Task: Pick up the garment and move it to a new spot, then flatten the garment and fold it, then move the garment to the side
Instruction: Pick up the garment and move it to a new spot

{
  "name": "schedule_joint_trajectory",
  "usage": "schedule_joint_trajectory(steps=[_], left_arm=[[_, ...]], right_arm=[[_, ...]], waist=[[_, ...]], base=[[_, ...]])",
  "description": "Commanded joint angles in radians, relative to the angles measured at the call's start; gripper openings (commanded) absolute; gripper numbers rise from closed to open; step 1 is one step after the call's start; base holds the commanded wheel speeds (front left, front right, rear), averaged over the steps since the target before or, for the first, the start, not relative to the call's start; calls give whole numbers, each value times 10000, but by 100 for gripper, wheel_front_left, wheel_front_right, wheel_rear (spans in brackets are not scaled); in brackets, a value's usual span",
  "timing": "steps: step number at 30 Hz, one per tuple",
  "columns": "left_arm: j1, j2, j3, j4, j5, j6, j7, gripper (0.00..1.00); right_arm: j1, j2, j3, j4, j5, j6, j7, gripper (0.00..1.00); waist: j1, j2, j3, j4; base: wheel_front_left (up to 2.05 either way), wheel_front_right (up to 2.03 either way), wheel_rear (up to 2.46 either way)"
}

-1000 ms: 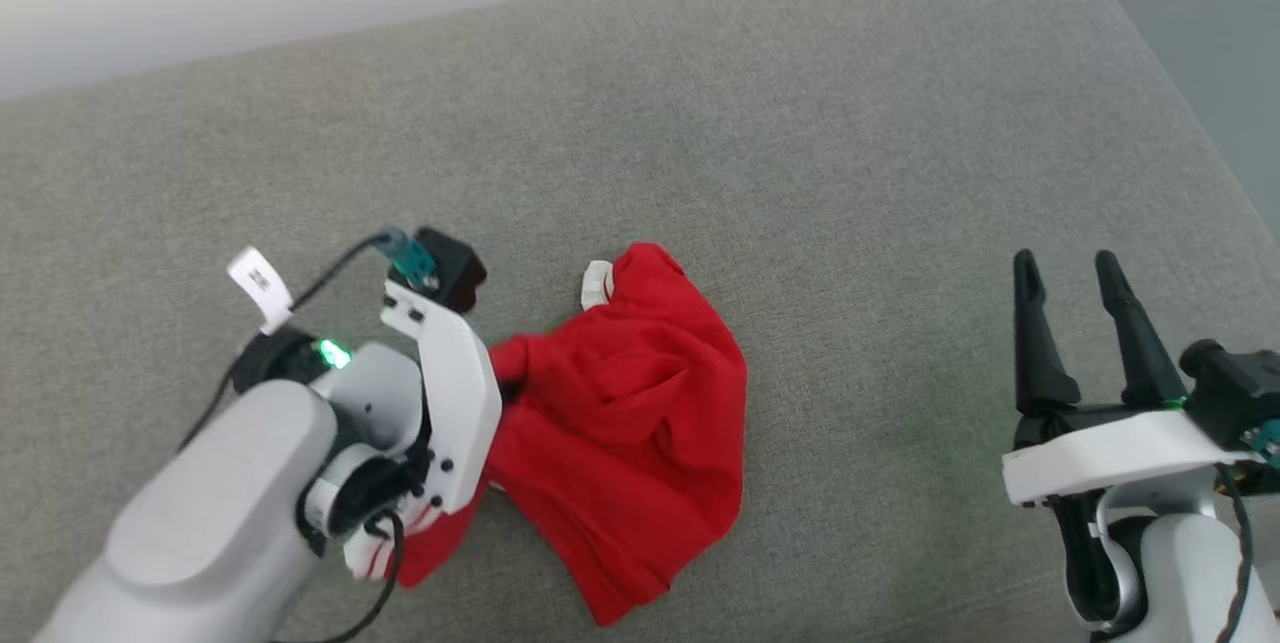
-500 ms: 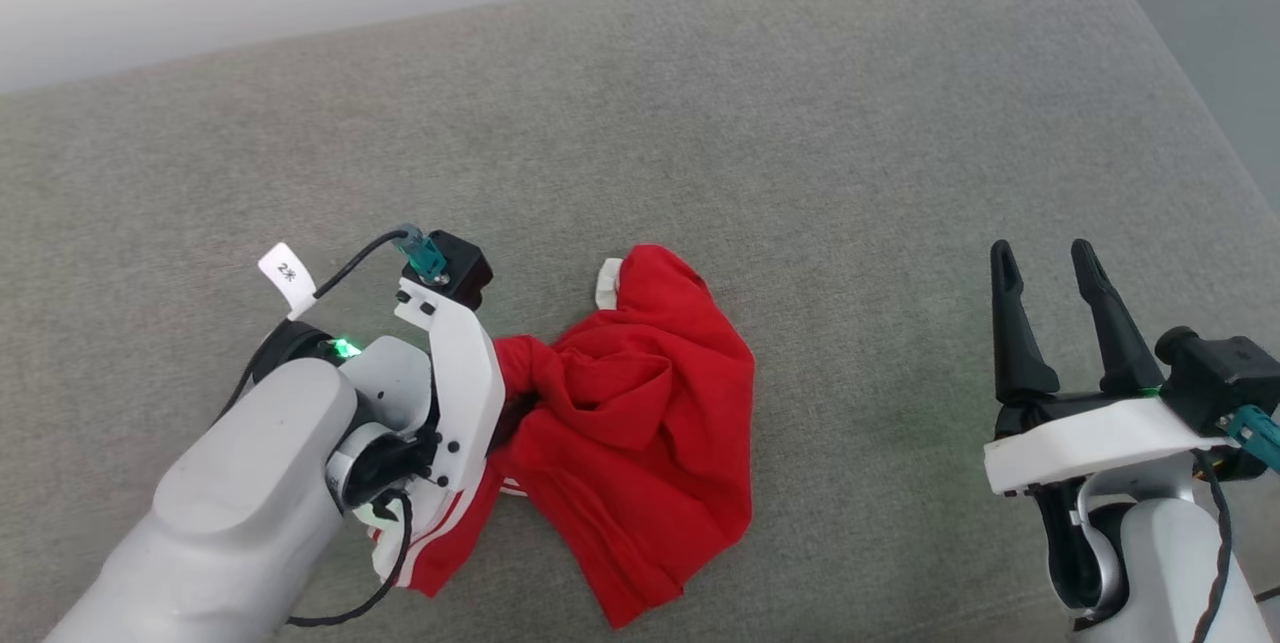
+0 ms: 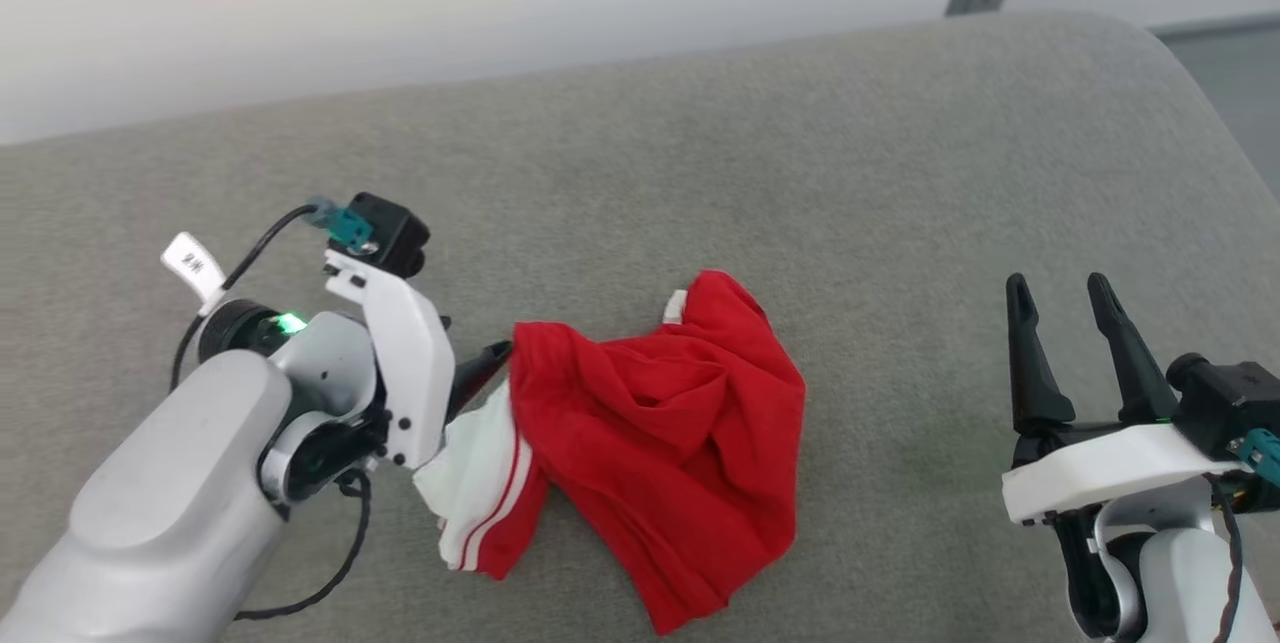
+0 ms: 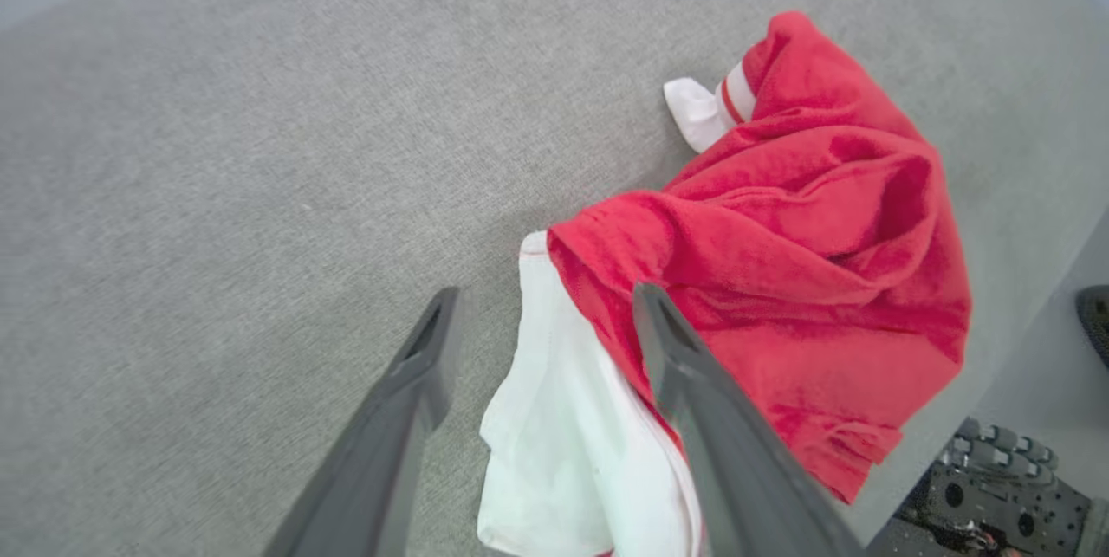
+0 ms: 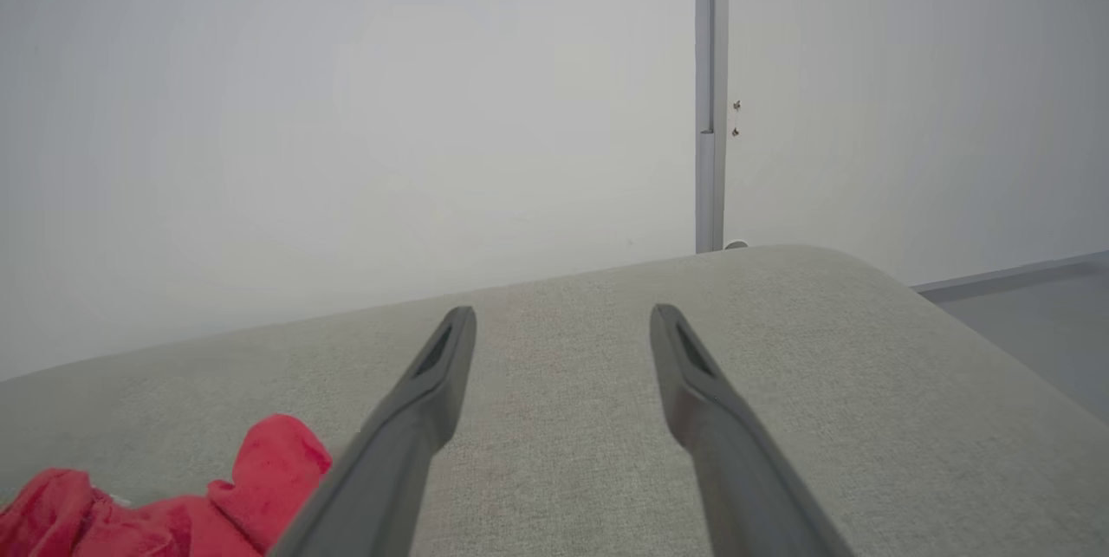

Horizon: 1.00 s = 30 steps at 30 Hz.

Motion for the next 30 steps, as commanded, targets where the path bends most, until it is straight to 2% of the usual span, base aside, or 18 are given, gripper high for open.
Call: schedule_joint_trajectory(steps=[1, 4, 10, 16, 17, 20, 24, 30], left_arm=[[252, 131, 98, -173, -56, 60, -165, 100], [416, 299, 246, -441, -15, 104, -502, 100], [1073, 717, 838, -1125, 67, 186, -2047, 100], [2051, 1186, 1654, -1757, 262, 340, -4214, 100], [2476, 1354, 1953, -1955, 406, 449, -5040, 100], [3247, 1545, 2447, -2128, 409, 642, -6271, 100], [4346, 1577, 2945, -2340, 331, 865, -7663, 100], [5670, 1415, 3682, -2655, 309, 1120, -8473, 100]], right_arm=[[106, -38, 0, -54, -67, 0, 55, 100], [172, -59, -15, -139, -69, 0, 113, 100], [314, -188, -27, -336, -78, 0, 209, 100], [506, -313, -135, -428, -124, 0, 287, 100], [581, -353, -175, -463, -127, 0, 305, 100], [677, -400, -228, -523, -106, 0, 319, 100], [783, -470, -333, -599, -106, 0, 346, 100], [907, -567, -478, -622, -145, 0, 329, 100]], waist=[[0, 0, -288, 283], [0, 0, -407, 417], [0, 0, -706, 759], [0, 0, -955, 992], [0, 0, -1027, 1059], [0, 0, -1108, 1157], [0, 0, -1202, 1331], [0, 0, -1299, 1588]], base=[[0, 0, 0], [0, 0, 0], [0, 0, 0], [0, 0, 0], [0, 0, 0], [0, 0, 0], [0, 0, 0], [0, 0, 0]])
